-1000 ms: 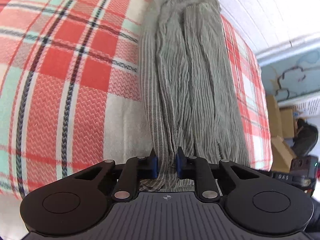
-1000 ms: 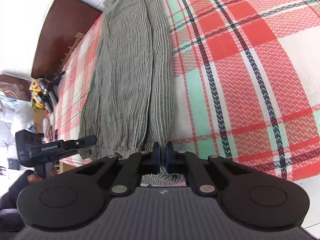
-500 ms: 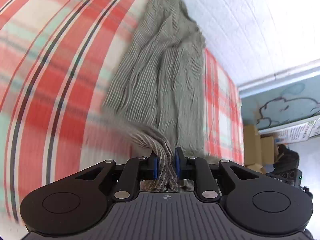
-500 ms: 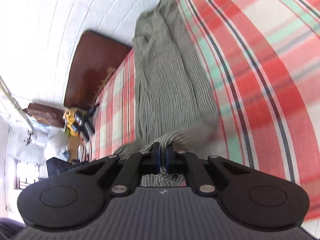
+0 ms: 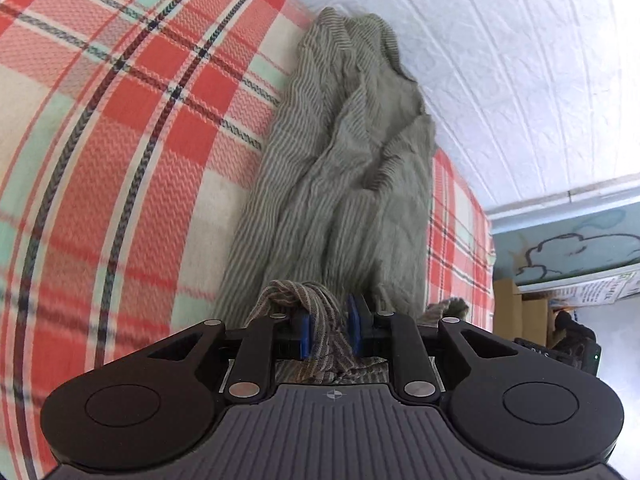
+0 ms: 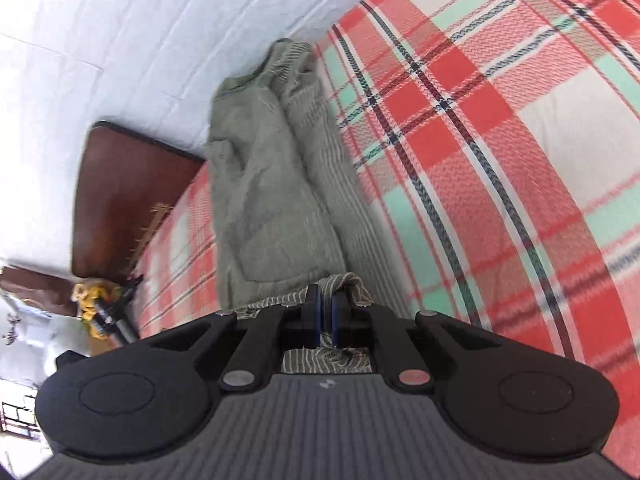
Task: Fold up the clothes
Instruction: 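Pinch the hem end with both grippers and fold it toward the collar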
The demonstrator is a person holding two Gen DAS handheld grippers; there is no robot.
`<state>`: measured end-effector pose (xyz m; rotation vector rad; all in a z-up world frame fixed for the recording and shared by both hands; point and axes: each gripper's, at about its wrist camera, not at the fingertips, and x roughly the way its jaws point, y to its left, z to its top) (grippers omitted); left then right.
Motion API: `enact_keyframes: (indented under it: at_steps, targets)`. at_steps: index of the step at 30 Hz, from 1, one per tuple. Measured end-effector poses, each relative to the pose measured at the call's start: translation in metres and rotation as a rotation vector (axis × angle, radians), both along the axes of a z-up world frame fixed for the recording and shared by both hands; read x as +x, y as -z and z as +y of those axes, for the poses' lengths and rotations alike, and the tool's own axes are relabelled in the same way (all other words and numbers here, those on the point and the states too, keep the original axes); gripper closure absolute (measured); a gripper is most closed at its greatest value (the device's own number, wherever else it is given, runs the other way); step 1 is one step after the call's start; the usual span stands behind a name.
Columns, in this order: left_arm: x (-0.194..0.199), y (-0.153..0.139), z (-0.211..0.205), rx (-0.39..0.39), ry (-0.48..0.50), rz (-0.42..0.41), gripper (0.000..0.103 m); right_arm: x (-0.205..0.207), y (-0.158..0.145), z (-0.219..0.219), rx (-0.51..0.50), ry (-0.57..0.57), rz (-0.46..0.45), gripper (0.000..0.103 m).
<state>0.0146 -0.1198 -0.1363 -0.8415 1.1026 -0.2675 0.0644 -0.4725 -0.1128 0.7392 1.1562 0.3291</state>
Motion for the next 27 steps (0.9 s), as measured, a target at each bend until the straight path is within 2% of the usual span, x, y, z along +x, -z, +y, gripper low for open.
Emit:
enact_keyframes:
  at_steps: [4,6,7,9,10,12,13,16,20,23,27]
  targets:
    - [0.012,0.005,0.0,-0.004,0.008,0.023,0.07,0.015,0.009,0.013,-0.042,0.013,0.023,0.091]
    - [0.014,0.008,0.002,-0.026,0.0,0.038,0.067,0.016,0.01,0.015,-0.04,0.028,0.028,0.076]
    - [0.015,0.009,0.004,-0.044,-0.01,0.044,0.065,0.016,0.008,0.016,-0.038,0.037,0.024,0.073]
    - [0.014,0.007,0.009,-0.068,-0.034,0.041,0.059,0.017,0.005,0.017,-0.029,0.051,0.015,0.062]
    - [0.013,0.005,0.012,-0.076,-0.047,0.036,0.055,0.017,0.003,0.017,-0.021,0.057,0.007,0.062]
    - [0.01,0.001,0.018,-0.094,-0.074,0.026,0.037,0.015,-0.003,0.015,-0.007,0.068,-0.009,0.061]
    - [0.009,0.0,0.021,-0.103,-0.087,0.021,0.036,0.014,-0.005,0.013,0.003,0.076,-0.016,0.061]
    - [0.006,-0.007,0.03,-0.121,-0.12,0.003,0.036,0.009,-0.013,0.007,0.029,0.112,-0.04,0.049]
    - [0.009,-0.024,0.035,-0.057,-0.09,-0.045,0.036,0.006,-0.022,-0.001,0.044,0.158,-0.074,0.046]
    - [0.01,-0.038,0.031,0.006,-0.033,-0.083,0.036,0.007,-0.029,-0.002,0.031,0.156,-0.093,0.046]
    - [0.003,-0.048,0.019,0.178,0.12,-0.129,0.035,-0.001,-0.045,0.006,-0.094,0.051,-0.146,0.043]
